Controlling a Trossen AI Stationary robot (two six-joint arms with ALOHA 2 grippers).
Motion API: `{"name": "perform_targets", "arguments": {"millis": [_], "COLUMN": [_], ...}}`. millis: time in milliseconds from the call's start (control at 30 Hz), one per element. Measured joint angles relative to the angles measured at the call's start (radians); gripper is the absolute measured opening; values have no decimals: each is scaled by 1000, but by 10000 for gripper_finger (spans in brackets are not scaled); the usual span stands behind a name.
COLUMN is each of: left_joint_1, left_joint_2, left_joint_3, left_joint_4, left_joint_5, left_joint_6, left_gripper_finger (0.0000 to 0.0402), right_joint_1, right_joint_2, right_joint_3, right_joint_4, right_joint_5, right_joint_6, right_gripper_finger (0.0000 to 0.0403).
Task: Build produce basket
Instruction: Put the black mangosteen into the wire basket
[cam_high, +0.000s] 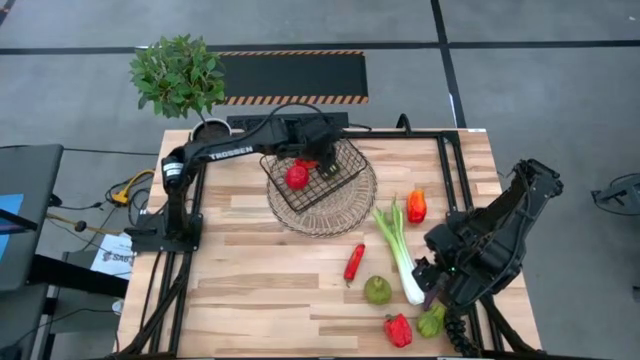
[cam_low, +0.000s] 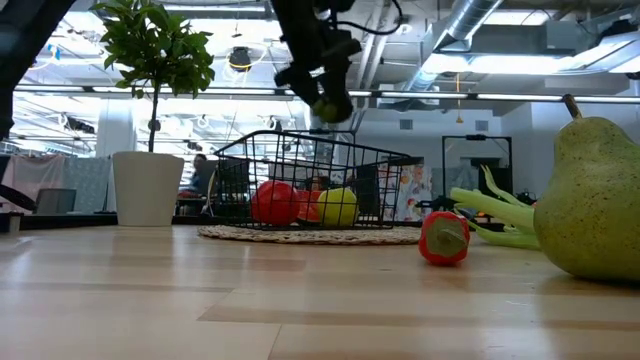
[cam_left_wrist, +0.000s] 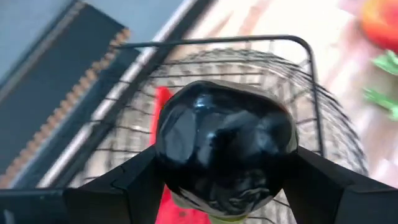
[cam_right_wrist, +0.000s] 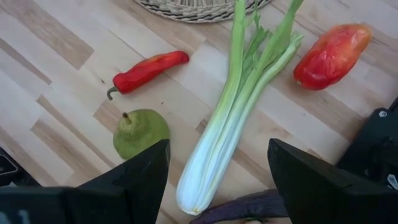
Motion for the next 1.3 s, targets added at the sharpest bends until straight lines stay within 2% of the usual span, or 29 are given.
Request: {"name": "perform_targets", "arguments": {"millis": [133,267,467,700,1067,1167,1300], "left_joint_1": [15,17,17,18,18,18,17], "left_joint_2": [-1,0,0,0,0,0,0], "left_joint_3": [-96,-170,-271,-345,-347,-347,-347], "left_joint_4": [210,363,481,534,578,578,578], "left_joint_5": [58,66,66,54,73,103,97], "left_joint_6": [46,78,96,93,96,99,96], "left_gripper_finger": [255,255,255,255,256,273,317], "right_joint_1": [-6,-6,-6,-6,-6,-6,-6], "right_joint_2": [0,0,0,0,0,0,0], "right_joint_3": [0,0,0,0,0,0,0], "right_joint_4": [0,0,0,0,0,0,0], "right_joint_5": [0,0,0,0,-1,-1,-2], "right_joint_6": [-3,-3,-2,-2,-2,-2,-2], "right_gripper_finger": [291,291,291,291,291,291,291]}}
